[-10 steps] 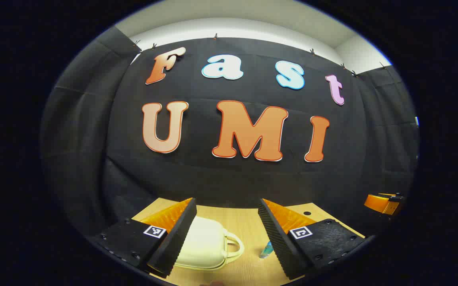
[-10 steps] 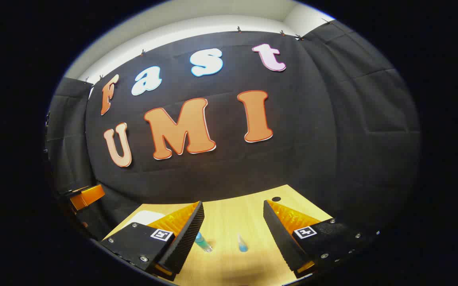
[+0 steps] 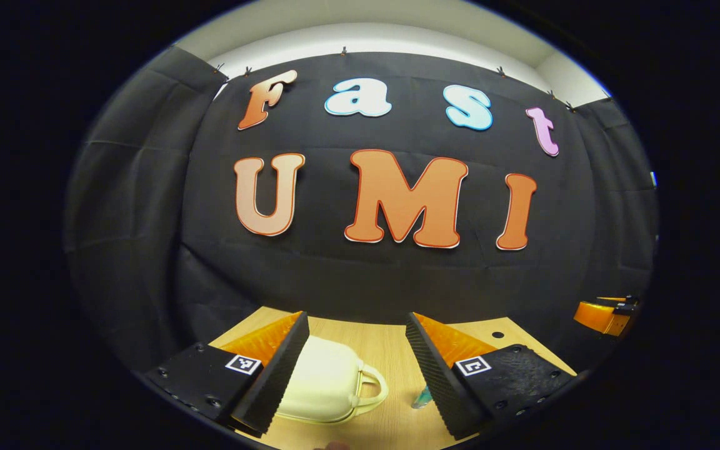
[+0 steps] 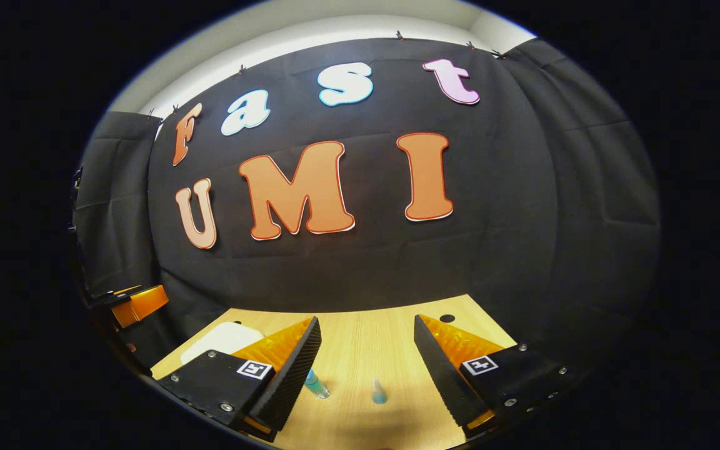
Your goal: First open the suitcase, pack the skin care products into it, and then close the suitcase.
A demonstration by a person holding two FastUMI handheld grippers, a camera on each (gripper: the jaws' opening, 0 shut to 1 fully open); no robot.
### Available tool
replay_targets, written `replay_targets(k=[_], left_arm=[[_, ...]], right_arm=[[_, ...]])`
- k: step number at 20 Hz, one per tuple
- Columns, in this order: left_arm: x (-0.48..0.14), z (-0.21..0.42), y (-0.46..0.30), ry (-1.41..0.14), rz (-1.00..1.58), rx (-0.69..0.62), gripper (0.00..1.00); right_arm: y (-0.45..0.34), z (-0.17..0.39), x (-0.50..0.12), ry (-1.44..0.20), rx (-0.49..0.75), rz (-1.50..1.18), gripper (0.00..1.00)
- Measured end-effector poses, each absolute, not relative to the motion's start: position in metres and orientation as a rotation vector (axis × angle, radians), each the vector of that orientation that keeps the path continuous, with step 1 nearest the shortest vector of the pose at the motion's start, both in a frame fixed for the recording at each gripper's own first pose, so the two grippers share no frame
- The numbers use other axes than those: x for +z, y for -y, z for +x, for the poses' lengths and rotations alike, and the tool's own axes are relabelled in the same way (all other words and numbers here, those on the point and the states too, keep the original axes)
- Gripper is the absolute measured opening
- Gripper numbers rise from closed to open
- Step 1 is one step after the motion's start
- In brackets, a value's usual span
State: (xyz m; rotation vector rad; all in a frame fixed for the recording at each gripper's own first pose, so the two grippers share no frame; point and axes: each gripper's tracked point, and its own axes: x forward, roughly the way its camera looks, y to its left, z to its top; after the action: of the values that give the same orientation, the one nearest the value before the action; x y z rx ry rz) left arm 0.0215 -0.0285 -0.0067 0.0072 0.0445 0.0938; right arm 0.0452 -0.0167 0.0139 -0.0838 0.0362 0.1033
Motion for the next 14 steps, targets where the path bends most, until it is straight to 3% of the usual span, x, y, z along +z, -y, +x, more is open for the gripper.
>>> replay_targets(k=[9,14], left_arm=[[-0.004,0.022,0.054,-0.002,0.049,0.2,0.97],[-0.014,0.039,0.041,-0.025,0.084,0.164,0.97]], right_arm=[[0.019,0.082,0.01,-0.045,0.228,-0.157,0.95],[0.013,0.094,0.001,-0.062,0.18,-0.152,0.95]])
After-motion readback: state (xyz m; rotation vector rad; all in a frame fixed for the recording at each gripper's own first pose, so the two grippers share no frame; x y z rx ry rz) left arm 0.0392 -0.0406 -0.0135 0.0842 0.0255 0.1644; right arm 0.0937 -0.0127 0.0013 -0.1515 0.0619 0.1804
